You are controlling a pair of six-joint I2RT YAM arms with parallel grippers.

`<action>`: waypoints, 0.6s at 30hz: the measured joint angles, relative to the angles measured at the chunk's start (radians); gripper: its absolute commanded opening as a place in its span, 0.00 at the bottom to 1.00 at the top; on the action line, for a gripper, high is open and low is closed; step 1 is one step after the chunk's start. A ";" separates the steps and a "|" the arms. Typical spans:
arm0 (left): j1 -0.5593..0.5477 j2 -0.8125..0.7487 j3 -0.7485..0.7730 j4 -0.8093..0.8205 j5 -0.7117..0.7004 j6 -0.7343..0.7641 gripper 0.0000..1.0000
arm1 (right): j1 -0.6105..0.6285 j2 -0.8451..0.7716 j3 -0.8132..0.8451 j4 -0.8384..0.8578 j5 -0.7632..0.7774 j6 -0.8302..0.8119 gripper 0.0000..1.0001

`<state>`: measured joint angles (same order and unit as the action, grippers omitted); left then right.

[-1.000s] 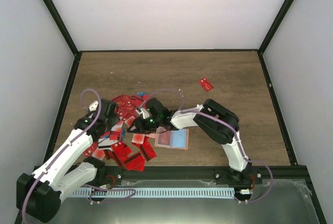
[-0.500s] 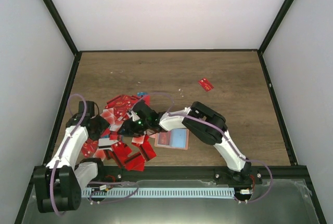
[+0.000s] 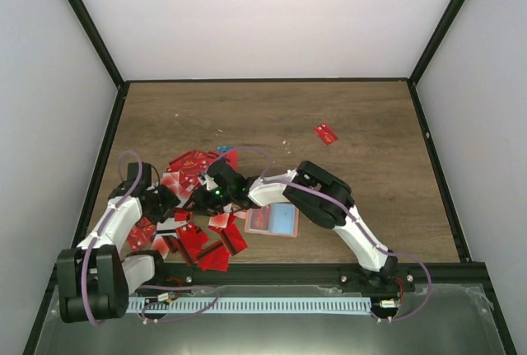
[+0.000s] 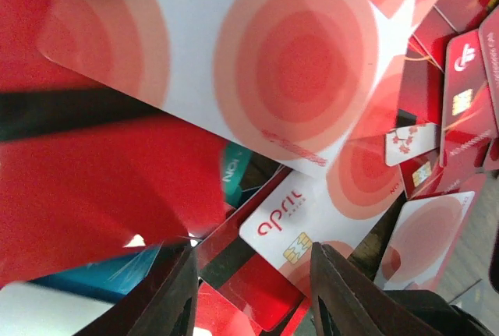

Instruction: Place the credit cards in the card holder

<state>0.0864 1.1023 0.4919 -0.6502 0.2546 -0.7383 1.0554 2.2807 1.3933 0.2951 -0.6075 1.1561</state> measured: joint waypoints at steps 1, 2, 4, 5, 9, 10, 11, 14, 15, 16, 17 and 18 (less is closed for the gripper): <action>0.000 0.000 -0.004 0.010 0.010 0.002 0.40 | 0.000 0.002 0.000 0.003 -0.002 0.005 0.37; 0.000 0.000 -0.011 0.022 0.023 0.003 0.40 | 0.000 0.004 0.000 0.006 -0.005 0.007 0.35; 0.003 -0.002 -0.018 0.037 0.043 0.007 0.40 | -0.002 0.008 0.000 0.010 -0.010 0.012 0.30; 0.003 -0.003 -0.020 0.040 0.050 0.008 0.40 | -0.003 0.010 0.000 0.013 -0.012 0.013 0.28; 0.004 -0.016 -0.032 0.055 0.070 0.011 0.40 | -0.005 0.017 0.000 0.019 -0.012 0.014 0.18; 0.004 -0.021 -0.035 0.055 0.073 0.011 0.40 | -0.005 0.018 -0.001 0.019 -0.011 0.016 0.16; 0.004 -0.024 -0.036 0.053 0.076 0.011 0.40 | -0.005 0.019 -0.002 0.019 -0.010 0.016 0.14; 0.004 -0.034 -0.042 0.049 0.085 0.011 0.39 | -0.005 0.019 -0.008 0.023 -0.005 0.017 0.06; 0.003 -0.039 -0.044 0.046 0.088 0.011 0.39 | -0.005 0.019 -0.013 0.029 -0.005 0.019 0.05; 0.004 -0.042 -0.045 0.043 0.090 0.010 0.39 | -0.005 0.019 -0.019 0.039 -0.006 0.022 0.03; 0.003 -0.047 -0.047 0.042 0.095 0.011 0.39 | -0.006 0.018 -0.024 0.052 -0.007 0.024 0.01; 0.003 -0.051 -0.048 0.040 0.101 0.011 0.39 | -0.007 0.014 -0.028 0.066 -0.010 0.025 0.01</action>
<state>0.0898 1.0512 0.4442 -0.6106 0.3561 -0.7277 1.0485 2.2948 1.3651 0.3607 -0.6170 1.1809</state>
